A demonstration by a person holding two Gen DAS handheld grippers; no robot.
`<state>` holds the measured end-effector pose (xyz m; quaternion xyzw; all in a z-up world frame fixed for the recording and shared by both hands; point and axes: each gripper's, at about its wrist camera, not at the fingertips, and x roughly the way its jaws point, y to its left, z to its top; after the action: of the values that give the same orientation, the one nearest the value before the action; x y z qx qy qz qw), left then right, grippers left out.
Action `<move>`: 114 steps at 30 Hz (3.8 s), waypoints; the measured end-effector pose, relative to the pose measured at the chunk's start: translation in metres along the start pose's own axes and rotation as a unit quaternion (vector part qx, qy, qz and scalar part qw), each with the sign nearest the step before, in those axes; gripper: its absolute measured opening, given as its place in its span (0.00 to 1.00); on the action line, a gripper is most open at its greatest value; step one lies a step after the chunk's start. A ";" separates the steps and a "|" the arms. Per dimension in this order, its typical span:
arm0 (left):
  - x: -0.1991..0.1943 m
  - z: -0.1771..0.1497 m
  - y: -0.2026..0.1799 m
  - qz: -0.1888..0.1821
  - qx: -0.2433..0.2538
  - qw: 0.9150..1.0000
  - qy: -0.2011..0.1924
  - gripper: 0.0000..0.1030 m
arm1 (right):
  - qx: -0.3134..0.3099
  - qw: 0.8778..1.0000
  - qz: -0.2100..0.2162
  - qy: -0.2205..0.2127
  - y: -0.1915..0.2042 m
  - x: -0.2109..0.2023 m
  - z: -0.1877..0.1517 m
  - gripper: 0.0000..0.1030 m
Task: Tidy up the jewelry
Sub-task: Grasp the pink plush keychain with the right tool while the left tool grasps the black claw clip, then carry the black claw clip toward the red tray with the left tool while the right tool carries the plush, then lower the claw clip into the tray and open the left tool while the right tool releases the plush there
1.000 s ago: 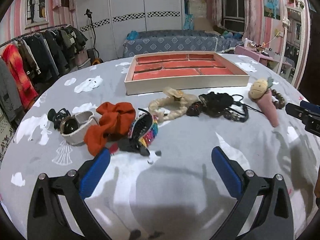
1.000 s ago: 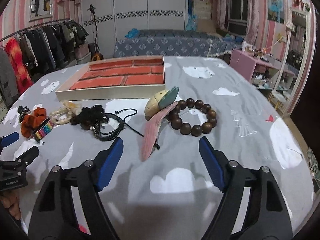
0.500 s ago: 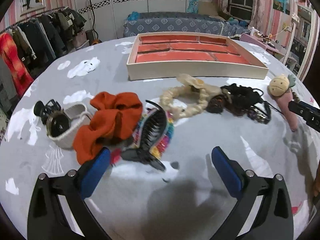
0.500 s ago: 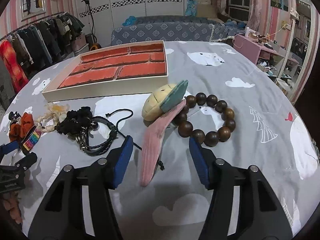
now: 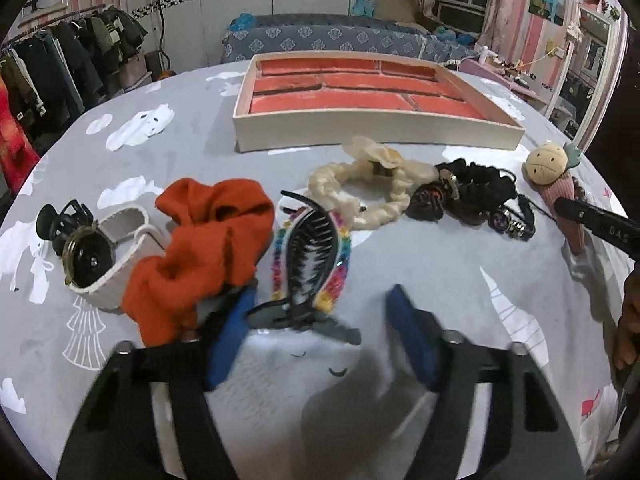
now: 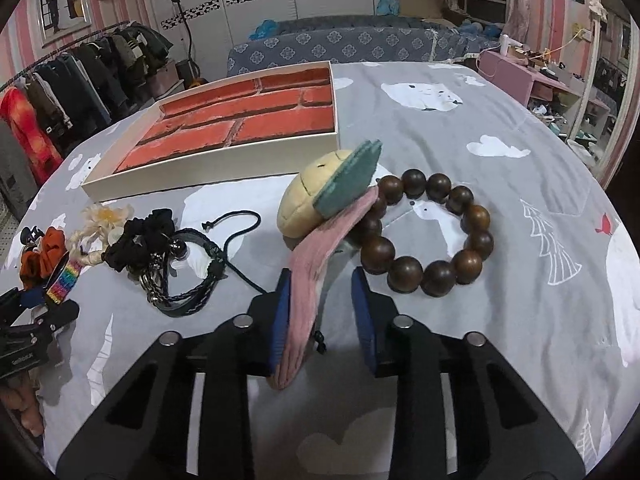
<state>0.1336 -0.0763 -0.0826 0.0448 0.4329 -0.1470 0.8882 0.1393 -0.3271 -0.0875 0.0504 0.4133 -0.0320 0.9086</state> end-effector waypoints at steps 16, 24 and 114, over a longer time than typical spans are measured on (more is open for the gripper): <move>-0.011 0.003 -0.004 -0.007 -0.008 0.999 -0.037 0.45 | -0.013 1.000 0.026 -0.006 0.007 0.000 0.001 0.06; -0.035 0.002 -0.012 -0.019 -0.006 0.997 -0.071 0.45 | -0.023 0.998 0.024 -0.060 0.010 -0.051 -0.002 0.06; 0.039 0.170 0.004 0.003 -0.042 0.988 -0.151 0.45 | -0.037 0.993 0.059 -0.091 0.046 0.043 0.137 0.06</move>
<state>0.2861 -0.1160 -0.0073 -0.0136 0.2997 -0.1315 0.9448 0.2747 -0.2982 -0.0272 0.0382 0.3260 0.0326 0.9440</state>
